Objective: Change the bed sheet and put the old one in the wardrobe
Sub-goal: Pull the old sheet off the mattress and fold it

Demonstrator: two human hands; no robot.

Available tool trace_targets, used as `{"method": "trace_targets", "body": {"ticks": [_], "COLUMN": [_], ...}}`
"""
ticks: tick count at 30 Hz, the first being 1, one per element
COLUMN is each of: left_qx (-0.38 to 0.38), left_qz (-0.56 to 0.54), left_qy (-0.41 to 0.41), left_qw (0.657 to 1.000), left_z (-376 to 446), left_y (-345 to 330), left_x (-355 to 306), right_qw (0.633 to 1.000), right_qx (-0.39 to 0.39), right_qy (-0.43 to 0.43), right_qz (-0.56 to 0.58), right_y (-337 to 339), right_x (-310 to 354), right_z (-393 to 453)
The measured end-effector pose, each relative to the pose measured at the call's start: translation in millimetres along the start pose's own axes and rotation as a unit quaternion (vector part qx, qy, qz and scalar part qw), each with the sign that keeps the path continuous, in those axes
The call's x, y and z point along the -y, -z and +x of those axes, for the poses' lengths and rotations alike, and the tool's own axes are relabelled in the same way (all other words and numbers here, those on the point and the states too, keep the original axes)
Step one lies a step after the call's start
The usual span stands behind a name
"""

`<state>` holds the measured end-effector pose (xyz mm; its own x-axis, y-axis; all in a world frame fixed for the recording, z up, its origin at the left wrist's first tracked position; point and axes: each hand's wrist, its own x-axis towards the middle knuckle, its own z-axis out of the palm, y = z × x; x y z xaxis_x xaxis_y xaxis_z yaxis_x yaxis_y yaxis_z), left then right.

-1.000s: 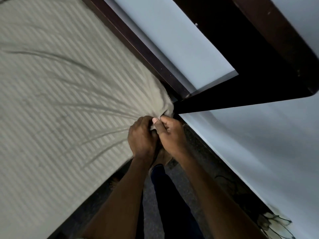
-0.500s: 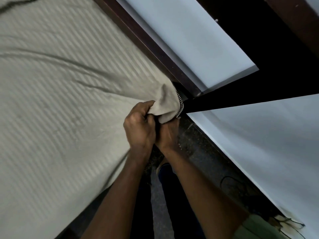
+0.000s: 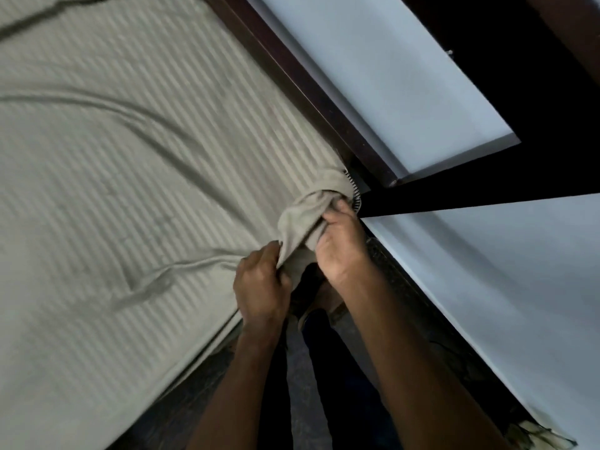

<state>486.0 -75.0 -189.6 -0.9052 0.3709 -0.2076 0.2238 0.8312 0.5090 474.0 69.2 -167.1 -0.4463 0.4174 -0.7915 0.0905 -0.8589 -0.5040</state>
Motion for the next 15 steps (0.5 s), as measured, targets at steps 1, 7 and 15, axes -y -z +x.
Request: {"method": "trace_targets", "body": {"ticks": [1,7,15], "left_qx": [0.005,-0.109,0.181], "left_qz": [-0.012,-0.114,0.073], "left_qy": [0.012,-0.030,-0.076], "left_qw": [1.000,0.987,0.978], "left_z": [5,30,64], "left_y": [4,45,32], "left_x": [-4,-33,-41], "right_qw": [1.000,0.991,0.995], "right_qx": [-0.022,-0.047,-0.069], "right_qy": [-0.001,0.010,-0.024], "right_qz": [0.019,-0.124,-0.063], "right_y": [10,48,11], "right_x": [-3,-33,-26], "right_z": [-2,-4,2]}}
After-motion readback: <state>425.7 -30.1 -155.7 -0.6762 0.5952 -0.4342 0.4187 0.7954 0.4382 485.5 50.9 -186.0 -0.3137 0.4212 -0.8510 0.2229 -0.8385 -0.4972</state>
